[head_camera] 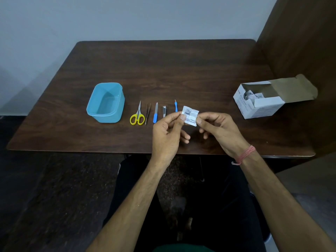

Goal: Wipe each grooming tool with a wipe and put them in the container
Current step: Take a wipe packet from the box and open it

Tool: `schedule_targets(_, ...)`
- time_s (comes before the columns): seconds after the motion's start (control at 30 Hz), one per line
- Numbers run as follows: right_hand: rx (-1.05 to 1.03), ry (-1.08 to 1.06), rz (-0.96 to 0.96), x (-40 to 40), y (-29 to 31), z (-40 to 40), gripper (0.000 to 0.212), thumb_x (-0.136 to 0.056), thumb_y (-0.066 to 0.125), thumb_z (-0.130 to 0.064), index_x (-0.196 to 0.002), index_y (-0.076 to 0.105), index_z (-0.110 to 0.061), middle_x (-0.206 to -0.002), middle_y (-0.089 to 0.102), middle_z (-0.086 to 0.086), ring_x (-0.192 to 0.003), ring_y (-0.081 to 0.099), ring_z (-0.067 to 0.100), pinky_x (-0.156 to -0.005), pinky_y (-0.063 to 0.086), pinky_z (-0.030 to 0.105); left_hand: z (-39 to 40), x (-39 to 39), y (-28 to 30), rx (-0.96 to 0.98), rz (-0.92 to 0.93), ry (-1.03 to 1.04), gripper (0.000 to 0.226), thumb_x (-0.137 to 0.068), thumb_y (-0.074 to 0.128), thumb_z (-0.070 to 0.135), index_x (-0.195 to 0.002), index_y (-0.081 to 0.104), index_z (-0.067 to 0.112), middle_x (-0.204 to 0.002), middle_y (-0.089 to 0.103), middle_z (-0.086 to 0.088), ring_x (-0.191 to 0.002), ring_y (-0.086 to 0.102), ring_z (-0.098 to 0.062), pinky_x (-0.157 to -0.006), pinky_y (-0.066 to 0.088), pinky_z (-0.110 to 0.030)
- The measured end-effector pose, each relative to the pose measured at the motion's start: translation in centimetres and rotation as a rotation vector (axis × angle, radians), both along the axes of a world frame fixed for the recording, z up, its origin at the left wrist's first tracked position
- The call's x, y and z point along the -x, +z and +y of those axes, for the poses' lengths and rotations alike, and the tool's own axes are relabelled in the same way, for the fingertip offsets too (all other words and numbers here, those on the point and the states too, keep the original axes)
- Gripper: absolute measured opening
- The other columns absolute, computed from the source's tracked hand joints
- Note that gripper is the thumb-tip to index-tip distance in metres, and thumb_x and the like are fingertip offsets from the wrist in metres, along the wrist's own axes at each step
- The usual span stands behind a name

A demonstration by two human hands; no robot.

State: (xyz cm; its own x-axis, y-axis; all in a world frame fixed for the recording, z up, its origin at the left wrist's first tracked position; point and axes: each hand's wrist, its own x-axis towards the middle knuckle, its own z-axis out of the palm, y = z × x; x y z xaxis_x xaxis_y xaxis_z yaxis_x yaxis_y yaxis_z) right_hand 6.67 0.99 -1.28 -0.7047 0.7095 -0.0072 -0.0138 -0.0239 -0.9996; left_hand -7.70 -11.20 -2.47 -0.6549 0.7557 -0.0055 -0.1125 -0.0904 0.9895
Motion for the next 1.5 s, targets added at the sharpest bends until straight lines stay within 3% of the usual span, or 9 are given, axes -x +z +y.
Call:
schedule_targets(0.2,0.036,0.006,0.007,-0.3,-0.2,0.4,0.013,-0.102,0.072,-0.004,-0.105,0.082,-0.01,-0.093,0.078,-0.003,-0.072,0.063,0.006,-0.063,0.056,0.021,0.0,-0.2,0.1,0.011,0.02,-0.02,0.023,-0.113,0.068,0.018,-0.131,0.078,0.008,-0.092,0.085,-0.003,-0.054,0.069,-0.013,-0.051,0.061,-0.029)
schedule_targets(0.4,0.045,-0.033,0.013,0.1,0.0,0.1,0.023,-0.1,0.074,0.0,-0.086,0.083,-0.016,-0.083,0.073,0.002,-0.069,0.062,0.011,-0.058,0.055,0.023,0.0,-0.5,0.0,0.012,0.039,0.003,0.023,-0.112,0.071,0.018,-0.129,0.077,0.004,-0.098,0.085,-0.009,-0.056,0.07,-0.016,-0.051,0.061,-0.029)
schedule_targets(0.6,0.034,-0.072,-0.038,0.7,0.3,-0.1,0.009,-0.099,0.075,0.002,-0.096,0.08,-0.005,-0.085,0.072,0.01,-0.068,0.063,0.011,-0.053,0.057,0.025,-0.1,-1.1,0.2,0.021,0.089,0.067,0.009,-0.11,0.074,0.02,-0.116,0.08,0.023,-0.103,0.085,-0.002,-0.071,0.08,-0.025,-0.055,0.064,-0.031)
schedule_targets(0.8,0.024,-0.112,-0.033,0.9,0.2,-0.2,0.006,-0.097,0.08,-0.005,-0.102,0.077,-0.007,-0.092,0.075,0.009,-0.066,0.063,0.013,-0.05,0.055,0.025,-0.2,-0.8,0.2,0.039,0.095,0.052,0.019,-0.109,0.076,0.018,-0.126,0.079,0.01,-0.105,0.085,-0.003,-0.071,0.08,-0.024,-0.055,0.065,-0.032)
schedule_targets(0.93,-0.029,-0.159,0.016,0.5,-0.5,-0.3,0.026,-0.096,0.078,0.007,-0.095,0.063,-0.014,-0.081,0.07,0.007,-0.063,0.063,0.017,-0.048,0.054,0.026,-0.1,-1.0,0.4,0.035,0.069,0.055,0.018,-0.108,0.078,0.019,-0.124,0.077,0.012,-0.101,0.085,-0.006,-0.066,0.078,-0.023,-0.053,0.064,-0.033)
schedule_targets(1.03,-0.078,-0.169,0.018,0.3,-0.7,-0.5,0.022,-0.095,0.08,0.005,-0.092,0.068,-0.013,-0.079,0.069,0.01,-0.063,0.063,0.017,-0.049,0.055,0.026,0.0,-1.1,0.4,0.028,0.084,0.059,0.015,-0.109,0.077,0.02,-0.121,0.077,0.012,-0.101,0.085,-0.005,-0.067,0.079,-0.024,-0.053,0.064,-0.034)
schedule_targets(1.17,-0.091,-0.17,0.012,0.5,-0.7,-0.6,0.012,-0.094,0.084,-0.003,-0.101,0.079,-0.011,-0.092,0.079,0.012,-0.064,0.064,0.015,-0.05,0.055,0.026,0.0,-1.1,0.5,0.01,0.053,0.089,0.007,-0.111,0.074,0.019,-0.116,0.074,0.015,-0.1,0.085,-0.005,-0.066,0.078,-0.024,-0.053,0.064,-0.034)
schedule_targets(1.37,-0.099,-0.218,0.029,0.1,-1.0,-0.6,0.018,-0.093,0.084,-0.001,-0.097,0.069,-0.009,-0.085,0.073,0.011,-0.059,0.063,0.017,-0.048,0.054,0.027,0.2,-1.4,0.4,0.019,0.056,0.091,0.006,-0.11,0.074,0.019,-0.114,0.071,0.016,-0.099,0.085,-0.005,-0.067,0.081,-0.029,-0.052,0.063,-0.034)
schedule_targets(1.5,-0.137,-0.183,0.011,0.2,-1.2,-0.5,0.014,-0.097,0.08,-0.001,-0.1,0.077,-0.014,-0.087,0.074,0.015,-0.061,0.062,0.014,-0.05,0.056,0.027,0.1,-1.4,0.5,0.021,0.067,0.076,0.009,-0.111,0.074,0.021,-0.116,0.07,0.015,-0.103,0.085,-0.004,-0.068,0.082,-0.031,-0.051,0.063,-0.033)
